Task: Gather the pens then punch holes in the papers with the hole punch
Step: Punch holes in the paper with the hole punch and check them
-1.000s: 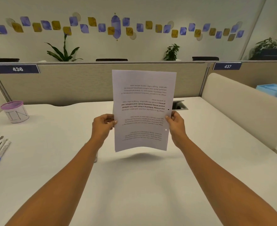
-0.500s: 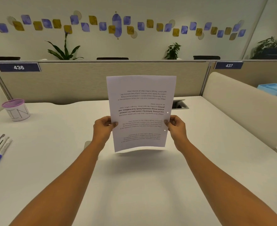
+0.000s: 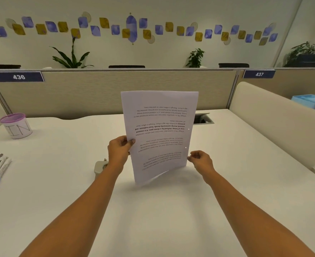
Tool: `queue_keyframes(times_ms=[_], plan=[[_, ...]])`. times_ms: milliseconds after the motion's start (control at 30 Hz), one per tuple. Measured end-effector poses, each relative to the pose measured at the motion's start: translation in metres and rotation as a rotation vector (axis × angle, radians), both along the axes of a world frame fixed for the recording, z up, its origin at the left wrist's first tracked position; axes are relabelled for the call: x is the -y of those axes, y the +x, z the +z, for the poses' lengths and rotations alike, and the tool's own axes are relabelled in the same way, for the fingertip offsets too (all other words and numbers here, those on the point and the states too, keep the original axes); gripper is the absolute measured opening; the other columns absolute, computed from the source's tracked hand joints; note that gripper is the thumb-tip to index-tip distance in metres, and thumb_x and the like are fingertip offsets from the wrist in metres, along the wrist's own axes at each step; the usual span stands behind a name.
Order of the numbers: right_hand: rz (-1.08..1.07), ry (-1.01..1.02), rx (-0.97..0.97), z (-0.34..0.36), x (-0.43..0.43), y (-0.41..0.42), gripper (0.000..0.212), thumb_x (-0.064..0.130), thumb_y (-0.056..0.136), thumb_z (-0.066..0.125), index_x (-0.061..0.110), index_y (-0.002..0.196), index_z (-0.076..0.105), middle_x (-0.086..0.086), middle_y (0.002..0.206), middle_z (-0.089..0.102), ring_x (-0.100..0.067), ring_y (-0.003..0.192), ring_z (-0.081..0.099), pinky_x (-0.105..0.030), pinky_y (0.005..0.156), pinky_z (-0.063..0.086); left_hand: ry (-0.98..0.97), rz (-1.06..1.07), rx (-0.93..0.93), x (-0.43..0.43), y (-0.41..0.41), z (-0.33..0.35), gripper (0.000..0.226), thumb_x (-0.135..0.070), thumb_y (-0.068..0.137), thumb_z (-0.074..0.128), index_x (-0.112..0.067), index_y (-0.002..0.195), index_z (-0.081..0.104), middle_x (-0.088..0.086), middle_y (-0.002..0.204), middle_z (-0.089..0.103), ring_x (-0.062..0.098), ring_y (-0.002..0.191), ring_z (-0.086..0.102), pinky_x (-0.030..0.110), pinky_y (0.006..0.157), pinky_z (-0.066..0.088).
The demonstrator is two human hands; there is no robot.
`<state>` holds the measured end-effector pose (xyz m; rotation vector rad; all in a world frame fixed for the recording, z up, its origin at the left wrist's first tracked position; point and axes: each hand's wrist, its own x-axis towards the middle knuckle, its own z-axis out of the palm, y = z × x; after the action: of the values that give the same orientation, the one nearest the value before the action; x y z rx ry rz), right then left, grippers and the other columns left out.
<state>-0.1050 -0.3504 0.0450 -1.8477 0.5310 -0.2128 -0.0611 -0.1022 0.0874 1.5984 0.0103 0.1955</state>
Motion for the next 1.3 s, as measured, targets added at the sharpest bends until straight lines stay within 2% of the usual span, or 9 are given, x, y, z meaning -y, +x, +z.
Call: queue_keyframes(times_ms=[167, 300, 367, 467, 533, 700, 933, 1100, 1300], plan=[[0.036, -0.013, -0.164, -0.004, -0.003, -0.002, 0.040, 0.019, 0.086, 0.064, 0.006, 0.122, 0.051, -0.015, 0.121, 0.059, -0.027, 0.103, 0.061, -0.035, 0.089, 0.050, -0.128, 0.133, -0.112, 0.003, 0.002, -0.006, 0.024, -0.004, 0.086, 0.061, 0.000, 0.109, 0.063, 0.009, 0.100, 0.065, 0.029, 0.088, 0.062, 0.034, 0.074, 0.052], [0.178, 0.145, -0.220, -0.001, -0.015, -0.004, 0.041, 0.027, 0.090, 0.059, 0.002, 0.120, 0.051, -0.015, 0.116, 0.060, -0.023, 0.090, 0.062, -0.026, 0.070, 0.051, -0.270, 0.167, -0.177, 0.007, 0.000, -0.012, 0.025, 0.000, 0.086, 0.059, 0.001, 0.111, 0.062, 0.010, 0.103, 0.064, 0.028, 0.091, 0.061, 0.035, 0.080, 0.052], [0.242, 0.287, -0.240, 0.002, -0.023, -0.005, 0.037, 0.031, 0.092, 0.054, 0.004, 0.118, 0.052, -0.012, 0.109, 0.061, -0.024, 0.088, 0.064, -0.026, 0.068, 0.052, -0.325, 0.156, -0.190, 0.009, -0.002, -0.013, 0.019, 0.001, 0.087, 0.058, -0.003, 0.104, 0.064, 0.008, 0.100, 0.064, 0.026, 0.089, 0.061, 0.035, 0.081, 0.052], [0.231, 0.492, -0.148, 0.003, -0.031, -0.003, 0.017, 0.015, 0.094, 0.052, 0.005, 0.108, 0.051, -0.012, 0.103, 0.062, -0.024, 0.079, 0.064, -0.031, 0.069, 0.054, -0.378, 0.125, -0.198, 0.012, -0.005, -0.014, 0.014, 0.001, 0.088, 0.056, -0.007, 0.096, 0.063, 0.004, 0.090, 0.065, 0.019, 0.080, 0.063, 0.034, 0.077, 0.051], [0.181, 0.559, -0.051, 0.004, -0.034, 0.000, 0.019, 0.000, 0.092, 0.049, 0.003, 0.111, 0.051, -0.014, 0.107, 0.061, -0.027, 0.083, 0.063, -0.032, 0.072, 0.053, -0.386, 0.103, -0.209, 0.012, -0.006, -0.013, 0.011, 0.001, 0.088, 0.056, -0.008, 0.088, 0.063, 0.001, 0.087, 0.065, 0.016, 0.078, 0.063, 0.032, 0.076, 0.051], [0.145, 0.453, 0.024, 0.012, -0.032, 0.003, 0.038, -0.011, 0.089, 0.044, 0.004, 0.123, 0.051, -0.011, 0.113, 0.058, -0.028, 0.099, 0.058, -0.036, 0.081, 0.051, -0.409, 0.072, -0.233, 0.007, -0.009, -0.012, 0.020, 0.003, 0.087, 0.057, -0.008, 0.104, 0.058, 0.005, 0.097, 0.064, 0.024, 0.090, 0.063, 0.034, 0.079, 0.051], [0.004, 0.335, 0.131, 0.021, -0.006, 0.003, 0.028, -0.009, 0.088, 0.043, 0.011, 0.103, 0.055, -0.008, 0.108, 0.060, -0.029, 0.105, 0.057, -0.043, 0.088, 0.050, -0.522, 0.196, -0.179, -0.018, -0.004, -0.001, 0.037, 0.007, 0.079, 0.064, -0.002, 0.114, 0.054, 0.014, 0.110, 0.059, 0.028, 0.096, 0.059, 0.035, 0.082, 0.050], [-0.089, 0.266, 0.210, 0.027, 0.010, 0.002, 0.019, 0.000, 0.093, 0.044, 0.010, 0.101, 0.056, -0.009, 0.105, 0.060, -0.030, 0.102, 0.057, -0.048, 0.094, 0.049, -0.198, 0.153, -0.186, -0.041, 0.003, -0.001, 0.035, 0.000, 0.077, 0.070, -0.007, 0.109, 0.058, 0.012, 0.105, 0.062, 0.030, 0.094, 0.060, 0.038, 0.084, 0.052], [-0.133, 0.199, 0.300, 0.040, 0.009, 0.006, 0.015, 0.004, 0.095, 0.043, 0.013, 0.099, 0.055, -0.005, 0.098, 0.059, -0.025, 0.091, 0.056, -0.035, 0.077, 0.047, 0.079, 0.194, -0.086, -0.038, 0.008, 0.002, 0.030, -0.005, 0.076, 0.072, -0.003, 0.105, 0.063, 0.016, 0.109, 0.067, 0.027, 0.090, 0.059, 0.044, 0.091, 0.051]])
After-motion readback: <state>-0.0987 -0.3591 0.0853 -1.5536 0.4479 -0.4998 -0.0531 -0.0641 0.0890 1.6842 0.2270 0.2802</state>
